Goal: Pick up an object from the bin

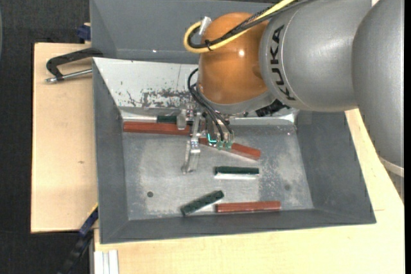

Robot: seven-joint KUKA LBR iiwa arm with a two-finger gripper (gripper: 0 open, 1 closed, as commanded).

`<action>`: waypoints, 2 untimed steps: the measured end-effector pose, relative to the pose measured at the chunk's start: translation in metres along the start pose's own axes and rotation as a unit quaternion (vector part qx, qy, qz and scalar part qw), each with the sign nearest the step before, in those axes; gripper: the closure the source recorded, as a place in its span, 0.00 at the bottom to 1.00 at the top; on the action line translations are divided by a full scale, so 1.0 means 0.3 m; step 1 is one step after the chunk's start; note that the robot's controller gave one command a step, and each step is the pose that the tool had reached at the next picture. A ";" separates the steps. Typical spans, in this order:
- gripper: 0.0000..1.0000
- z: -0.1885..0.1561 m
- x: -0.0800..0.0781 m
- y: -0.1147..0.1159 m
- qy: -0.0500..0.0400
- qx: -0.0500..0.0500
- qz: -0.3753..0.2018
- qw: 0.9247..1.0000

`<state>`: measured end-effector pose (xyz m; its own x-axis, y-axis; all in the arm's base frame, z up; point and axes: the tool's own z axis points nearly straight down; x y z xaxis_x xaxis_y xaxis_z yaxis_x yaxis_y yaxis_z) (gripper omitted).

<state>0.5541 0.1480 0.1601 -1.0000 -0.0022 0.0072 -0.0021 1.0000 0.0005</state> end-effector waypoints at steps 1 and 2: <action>0.00 -0.016 -0.006 -0.002 -0.004 -0.001 0.001 1.000; 0.00 -0.015 -0.009 -0.003 -0.005 -0.001 0.001 1.000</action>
Offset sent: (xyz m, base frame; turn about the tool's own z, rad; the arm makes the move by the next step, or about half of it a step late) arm 0.0448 -0.0309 -0.0371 0.0145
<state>0.5569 0.1471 0.1646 -1.0000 -0.0010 -0.0022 -0.0010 1.0000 0.0021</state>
